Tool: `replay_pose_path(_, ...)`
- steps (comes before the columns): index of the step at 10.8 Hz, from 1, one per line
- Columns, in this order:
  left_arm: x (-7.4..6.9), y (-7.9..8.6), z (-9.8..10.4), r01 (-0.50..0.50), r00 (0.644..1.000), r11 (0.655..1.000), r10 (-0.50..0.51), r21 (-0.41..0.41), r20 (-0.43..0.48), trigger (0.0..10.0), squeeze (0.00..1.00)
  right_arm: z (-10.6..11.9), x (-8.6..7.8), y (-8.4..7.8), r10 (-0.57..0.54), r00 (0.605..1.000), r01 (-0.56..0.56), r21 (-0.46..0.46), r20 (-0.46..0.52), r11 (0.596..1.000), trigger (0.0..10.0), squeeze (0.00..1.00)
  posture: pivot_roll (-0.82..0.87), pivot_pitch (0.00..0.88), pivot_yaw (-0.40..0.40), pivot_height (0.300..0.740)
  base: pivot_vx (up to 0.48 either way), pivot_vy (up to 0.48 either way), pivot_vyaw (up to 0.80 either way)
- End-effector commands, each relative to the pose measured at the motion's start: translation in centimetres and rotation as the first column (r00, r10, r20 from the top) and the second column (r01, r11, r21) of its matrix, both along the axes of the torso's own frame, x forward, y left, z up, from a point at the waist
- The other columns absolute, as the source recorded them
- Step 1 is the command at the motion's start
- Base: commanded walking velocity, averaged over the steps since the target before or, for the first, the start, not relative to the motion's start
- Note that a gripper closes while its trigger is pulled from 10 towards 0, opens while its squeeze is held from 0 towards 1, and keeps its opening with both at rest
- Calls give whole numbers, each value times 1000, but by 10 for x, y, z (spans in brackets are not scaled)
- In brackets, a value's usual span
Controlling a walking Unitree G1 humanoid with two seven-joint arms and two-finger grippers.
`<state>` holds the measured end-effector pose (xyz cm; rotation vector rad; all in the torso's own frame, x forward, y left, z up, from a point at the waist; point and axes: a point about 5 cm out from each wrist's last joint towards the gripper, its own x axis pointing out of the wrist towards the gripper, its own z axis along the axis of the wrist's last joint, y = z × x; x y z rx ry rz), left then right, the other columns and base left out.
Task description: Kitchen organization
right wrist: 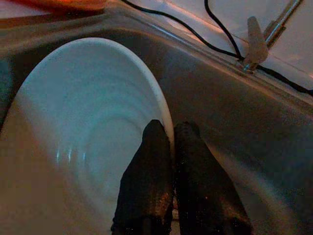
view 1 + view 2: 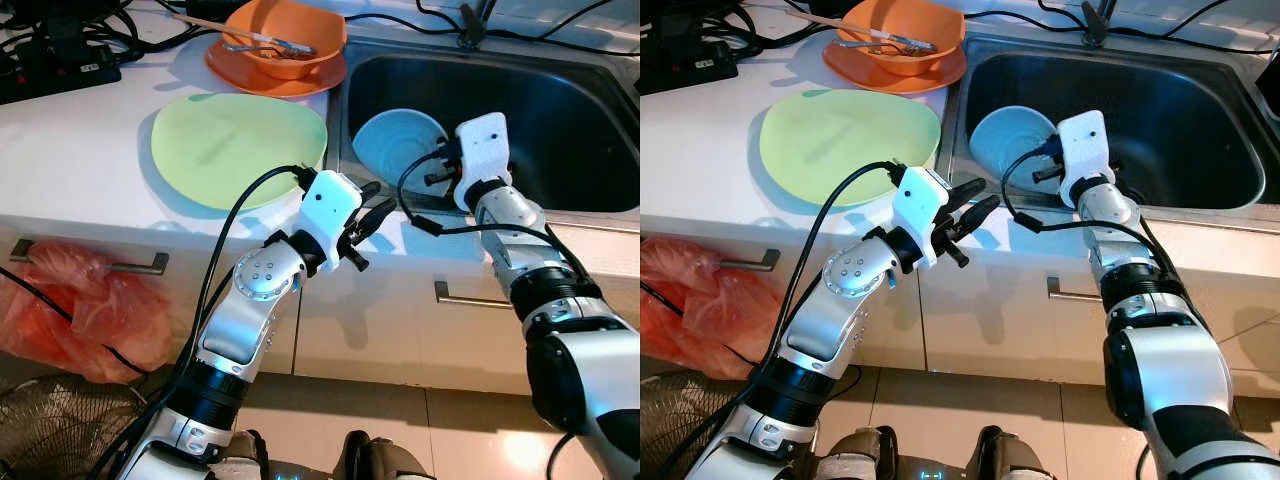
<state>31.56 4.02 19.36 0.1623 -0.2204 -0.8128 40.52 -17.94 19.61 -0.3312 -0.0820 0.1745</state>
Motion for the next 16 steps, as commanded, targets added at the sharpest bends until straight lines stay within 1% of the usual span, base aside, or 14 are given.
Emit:
replay_pose_path(1, -4, -4, 1, 26, 1000, 1000, -26, 8, 2, 10000, 0, -11, -2, 0, 26, 997, -28, -27, -68, 999, 10000, 0, 197, 177, -69, 740, 0, 0, 0)
replay_pose_path(3, -4, -5, 1, 27, 1000, 1000, -27, 9, 1, 10000, 0, -23, -4, 6, 89, 986, -103, -99, -143, 990, 10000, 0, 204, 179, -73, 740, 0, 0, 0)
replay_pose_path(4, -4, -4, 1, 25, 1000, 1000, -25, 8, 0, 10000, 0, -26, -5, 8, 99, 982, -117, -108, -160, 987, 10000, 0, 203, 178, -73, 740, 0, 0, 0)
replay_pose_path(5, -4, -4, 1, 23, 1000, 1000, -23, 9, 0, 10000, 0, -28, -5, 9, 105, 979, -127, -125, -172, 984, 10000, 0, 204, 179, -74, 740, 0, 0, 0)
replay_pose_path(8, -5, -4, 0, 23, 1000, 1000, -23, 10, -3, 10000, 0, -26, -5, 11, 124, 978, -146, -128, -171, 981, 10000, 0, 206, 181, -74, 740, 0, 0, 0)
replay_pose_path(9, -5, -4, 0, 23, 1000, 1000, -23, 12, -5, 10000, 0, -26, -5, 11, 123, 977, -145, -125, -173, 981, 10000, 612, 206, 181, -74, 740, 0, 0, 0)
replay_pose_path(10, -5, -3, -1, 25, 1000, 1000, -25, 15, -8, 10000, 0, -27, -5, 11, 117, 978, -141, -130, -175, 981, 10000, 1000, 206, 182, -73, 740, 0, 0, 0)
replay_pose_path(11, -5, -3, -1, 26, 1000, 999, -26, 18, -11, 10000, 0, -29, -5, 11, 117, 977, -143, -136, -180, 980, 10000, 0, 207, 183, -73, 740, 0, 0, 0)
replay_pose_path(14, -5, -3, -2, 25, 1000, 999, -24, 21, -11, 10000, 0, -30, -5, 14, 126, 976, -151, -136, -180, 979, 10000, 0, 210, 184, -70, 740, 0, 0, 0)
replay_pose_path(16, -5, -2, -1, 18, 1000, 1000, -18, 21, -9, 10000, 0, -26, -4, 11, 99, 983, -117, -116, -153, 986, 10000, 0, 212, 184, -71, 740, 0, 0, 0)
